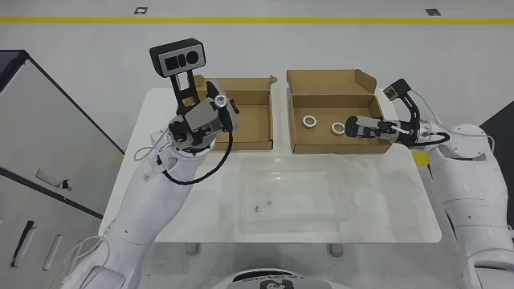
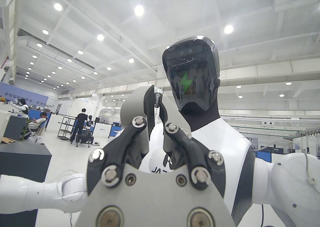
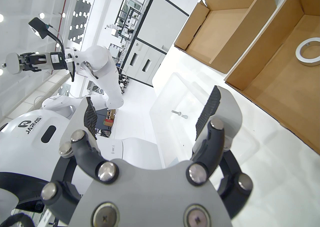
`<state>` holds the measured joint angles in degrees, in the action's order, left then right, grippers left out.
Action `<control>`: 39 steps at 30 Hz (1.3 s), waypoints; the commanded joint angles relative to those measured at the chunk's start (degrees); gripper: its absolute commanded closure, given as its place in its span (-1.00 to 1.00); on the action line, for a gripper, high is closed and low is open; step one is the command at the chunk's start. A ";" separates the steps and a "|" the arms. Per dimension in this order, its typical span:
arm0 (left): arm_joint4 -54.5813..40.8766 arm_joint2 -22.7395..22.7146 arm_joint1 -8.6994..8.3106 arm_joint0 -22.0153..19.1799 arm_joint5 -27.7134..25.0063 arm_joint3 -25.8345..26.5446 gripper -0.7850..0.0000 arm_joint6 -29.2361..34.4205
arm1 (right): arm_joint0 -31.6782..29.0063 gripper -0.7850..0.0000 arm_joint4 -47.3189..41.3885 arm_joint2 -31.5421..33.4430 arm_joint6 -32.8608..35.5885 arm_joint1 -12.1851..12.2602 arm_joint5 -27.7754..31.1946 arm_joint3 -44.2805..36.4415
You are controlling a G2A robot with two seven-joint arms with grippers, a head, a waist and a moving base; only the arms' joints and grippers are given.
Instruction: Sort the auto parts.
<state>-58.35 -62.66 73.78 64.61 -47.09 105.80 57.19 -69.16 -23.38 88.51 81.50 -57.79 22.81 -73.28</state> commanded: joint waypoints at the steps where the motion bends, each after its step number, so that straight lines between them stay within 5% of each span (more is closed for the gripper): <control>1: 0.00 0.00 0.00 0.00 0.00 0.00 1.00 0.00 | 0.00 -1.00 -0.02 0.00 0.00 0.00 0.00 0.00; 9: -0.10 -0.08 0.11 0.38 0.47 1.17 1.00 -1.50 | 0.00 -1.00 -0.02 0.00 0.00 0.00 0.00 0.00; 23: 29.41 -4.96 -1.25 0.00 16.67 0.28 1.00 -5.00 | 0.00 -1.00 -0.02 0.00 0.00 0.00 0.00 0.00; 39: 39.69 -5.75 -2.34 -0.38 25.82 -1.10 1.00 -3.76 | 0.00 -1.00 -0.02 0.00 0.00 0.00 0.00 0.00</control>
<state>-18.80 -68.41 71.48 64.13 -21.39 104.58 53.56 -69.16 -23.38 88.51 81.50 -57.79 22.81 -73.28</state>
